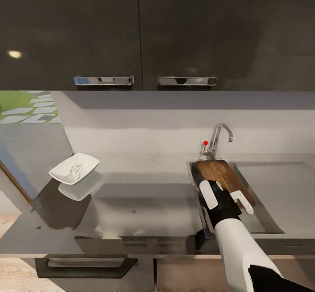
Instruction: In the kitchen, take the Vidalia onion out of the sink, dice it on the chopping board with the paring knife, put the diced onion into the bowl on the countertop, then place both the paring knife and the chopping board into the sink.
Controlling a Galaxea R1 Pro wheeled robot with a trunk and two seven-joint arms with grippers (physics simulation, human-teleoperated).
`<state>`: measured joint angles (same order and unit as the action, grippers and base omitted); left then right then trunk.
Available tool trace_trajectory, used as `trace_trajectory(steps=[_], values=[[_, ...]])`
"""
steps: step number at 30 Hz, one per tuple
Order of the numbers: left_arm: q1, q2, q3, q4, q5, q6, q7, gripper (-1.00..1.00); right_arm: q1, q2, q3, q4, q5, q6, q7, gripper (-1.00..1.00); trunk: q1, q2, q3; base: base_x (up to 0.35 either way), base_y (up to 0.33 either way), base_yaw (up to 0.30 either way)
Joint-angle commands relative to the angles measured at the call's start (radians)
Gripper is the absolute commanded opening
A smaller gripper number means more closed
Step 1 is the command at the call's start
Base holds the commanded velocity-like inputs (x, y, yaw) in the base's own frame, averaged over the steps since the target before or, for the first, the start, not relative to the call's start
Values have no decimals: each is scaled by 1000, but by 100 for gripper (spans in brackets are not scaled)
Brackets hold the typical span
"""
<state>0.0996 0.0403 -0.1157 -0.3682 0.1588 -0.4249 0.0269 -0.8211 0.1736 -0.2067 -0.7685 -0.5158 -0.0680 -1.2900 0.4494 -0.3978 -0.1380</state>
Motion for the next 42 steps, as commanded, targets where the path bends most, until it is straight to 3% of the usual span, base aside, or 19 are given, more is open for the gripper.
trace_trajectory(steps=[1, 5, 8, 42], values=[[0, 1, -9, -2, 10, -2, 3, 100, -1, 1, -24, 2, -1, -6, 0, -100, 1, -2, -3, 0, 0, 0], [0, 1, -9, -2, 10, -2, 3, 100, -1, 1, -85, 5, 1, -6, 2, -100, 1, -2, -10, 0, 0, 0], [0, 1, -9, 0, 10, -2, 2, 100, -1, 1, -99, 5, 1, -6, 3, -100, 1, -2, -15, 0, 0, 0], [0, 1, -10, 0, 10, -2, 2, 100, -1, 1, -102, 29, -6, -1, 7, -100, 1, -2, -64, 0, -15, 0]])
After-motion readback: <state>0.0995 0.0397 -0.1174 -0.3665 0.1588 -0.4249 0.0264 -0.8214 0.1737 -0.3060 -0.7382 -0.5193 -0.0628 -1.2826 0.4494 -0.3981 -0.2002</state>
